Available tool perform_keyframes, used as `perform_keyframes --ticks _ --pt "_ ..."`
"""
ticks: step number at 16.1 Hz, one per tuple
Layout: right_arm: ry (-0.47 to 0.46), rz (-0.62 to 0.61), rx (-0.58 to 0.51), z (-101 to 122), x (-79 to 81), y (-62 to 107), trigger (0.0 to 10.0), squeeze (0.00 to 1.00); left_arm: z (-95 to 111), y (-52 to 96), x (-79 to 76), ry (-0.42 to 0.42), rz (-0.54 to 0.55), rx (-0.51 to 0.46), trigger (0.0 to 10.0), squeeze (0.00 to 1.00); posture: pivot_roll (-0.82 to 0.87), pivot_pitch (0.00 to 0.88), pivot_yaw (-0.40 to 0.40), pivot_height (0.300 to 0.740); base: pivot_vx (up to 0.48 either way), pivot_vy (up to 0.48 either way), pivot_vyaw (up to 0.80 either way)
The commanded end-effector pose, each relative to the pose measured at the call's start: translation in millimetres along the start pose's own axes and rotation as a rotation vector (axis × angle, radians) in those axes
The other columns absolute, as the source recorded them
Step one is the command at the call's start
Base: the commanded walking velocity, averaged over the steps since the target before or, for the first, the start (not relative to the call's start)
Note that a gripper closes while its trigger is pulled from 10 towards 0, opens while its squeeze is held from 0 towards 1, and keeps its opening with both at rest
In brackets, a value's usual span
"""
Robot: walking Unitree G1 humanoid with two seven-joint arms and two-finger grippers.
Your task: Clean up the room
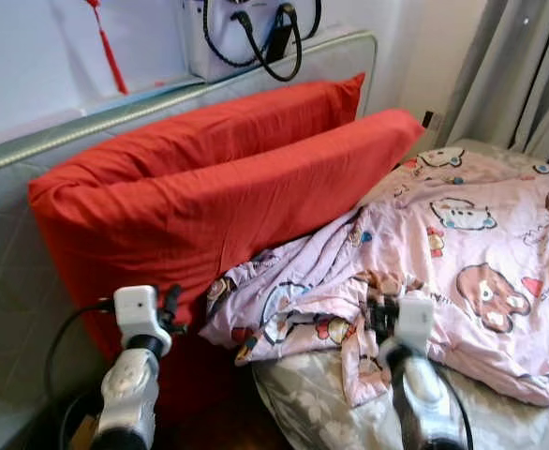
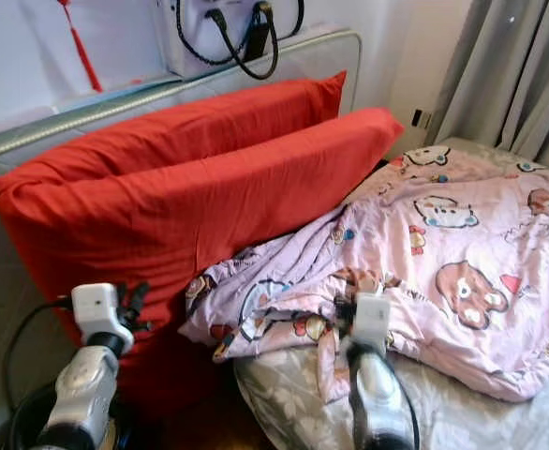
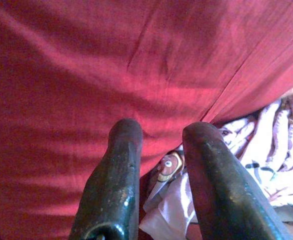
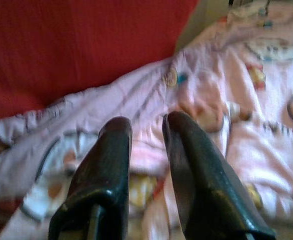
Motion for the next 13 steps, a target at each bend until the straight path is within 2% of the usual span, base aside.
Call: perform_keyframes --ticks 1,4,7,9,13 --pt "0.009 0.025 -0.045 7.7 3.9 0.0 10.0 0.0 1.3 2.9 -3.7 0.006 -0.003 -0.011 10.0 0.0 0.0 0.0 0.004 0.74 0.0 0.0 0.0" --pt "0.054 0.055 -0.039 4.7 3.9 6.1 10.0 0.0 3.2 -0.8 -11.3 0.017 -0.028 -0.005 10.0 0.0 -0.01 0.0 0.002 0.74 0.0 0.0 0.0" --pt "0.071 0.047 -0.056 14.7 1.7 2.1 10.0 0.0 5.3 -4.0 -16.9 0.027 -0.055 0.01 10.0 0.0 -0.01 0.0 0.009 0.74 0.0 0.0 0.0" --pt "0.074 0.046 -0.037 13.2 2.6 1.4 10.0 0.0 6.3 -5.2 -15.0 0.028 -0.051 0.01 10.0 0.0 -0.01 0.0 0.002 0.74 0.0 0.0 0.0" --pt "0.074 0.035 -0.015 7.7 6.2 2.2 10.0 0.0 6.9 -5.6 -16.2 0.031 -0.064 0.016 10.0 0.0 -0.01 0.0 0.0 0.686 0.0 0.0 0.0"
Point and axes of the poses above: a point about 5 cm out from each wrist's last joint towards the gripper, its own y axis pointing back from the gripper into the wrist, its own z axis along the axis of the wrist's last joint, x = y × z, the point moved 3 cm from there along -y, pointing out of the wrist towards the gripper, and after that the axes turned 11 degrees about -y, right-handed, at the moved point
